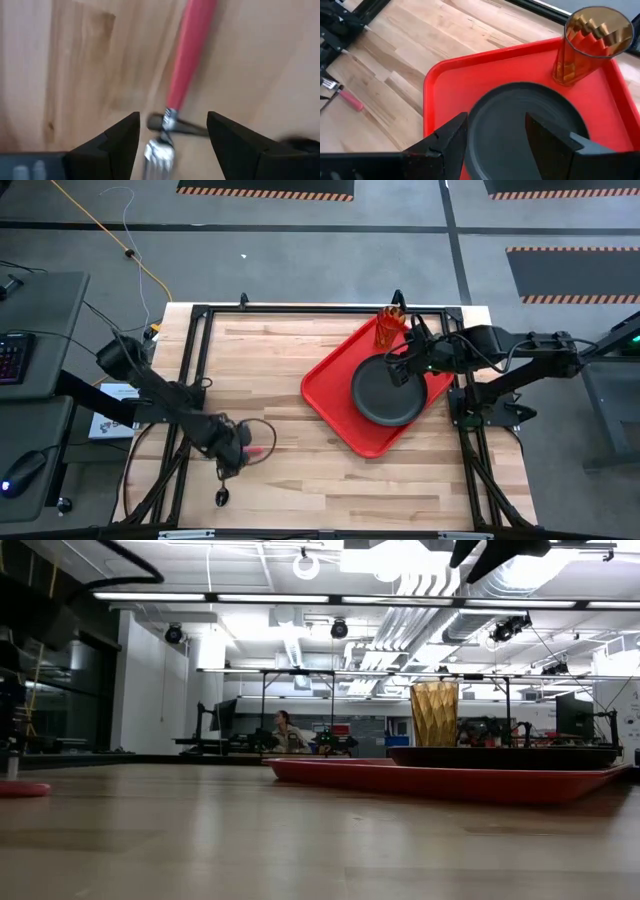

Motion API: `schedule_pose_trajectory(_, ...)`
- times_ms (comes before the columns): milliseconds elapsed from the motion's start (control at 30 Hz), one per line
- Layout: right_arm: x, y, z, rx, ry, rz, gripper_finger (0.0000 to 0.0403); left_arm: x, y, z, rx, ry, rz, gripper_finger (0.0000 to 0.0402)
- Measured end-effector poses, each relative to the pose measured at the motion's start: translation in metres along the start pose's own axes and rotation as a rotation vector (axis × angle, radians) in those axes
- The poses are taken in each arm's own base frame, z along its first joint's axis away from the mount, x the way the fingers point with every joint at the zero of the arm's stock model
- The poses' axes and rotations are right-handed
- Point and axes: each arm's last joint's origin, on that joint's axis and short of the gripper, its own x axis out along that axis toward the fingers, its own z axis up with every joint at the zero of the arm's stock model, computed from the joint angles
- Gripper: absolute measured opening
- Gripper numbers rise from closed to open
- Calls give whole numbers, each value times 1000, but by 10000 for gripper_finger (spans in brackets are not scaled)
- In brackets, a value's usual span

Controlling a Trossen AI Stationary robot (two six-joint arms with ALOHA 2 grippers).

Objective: Pick and place plate/cup/fork/spoon on tray
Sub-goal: Put the pink fork on the red serving tray to the left of the black plate

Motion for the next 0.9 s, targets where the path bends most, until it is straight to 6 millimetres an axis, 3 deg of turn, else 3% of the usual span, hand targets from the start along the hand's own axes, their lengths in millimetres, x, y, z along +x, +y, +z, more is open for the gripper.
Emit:
schedule_pose_trajectory(233, 0, 0, 0, -30, 2, -4, 190, 24, -13, -2, 88, -5, 88, 220)
schedule_pose_trajectory(433, 0, -2, -1, -35, -5, -23, 190, 30, -17, 0, 133, 15, 79, 205)
schedule_pose_trajectory(567, 0, -2, 0, -36, -11, -27, 190, 31, -16, 3, 112, 29, 60, 150)
schedule_pose_trajectory(733, 0, -2, 0, -35, -11, -26, 190, 24, -11, 8, 113, 25, 21, 34)
schedule_pose_trajectory(900, 0, -2, 0, -35, -11, -25, 190, 1, 4, 14, 71, -47, -7, 44)
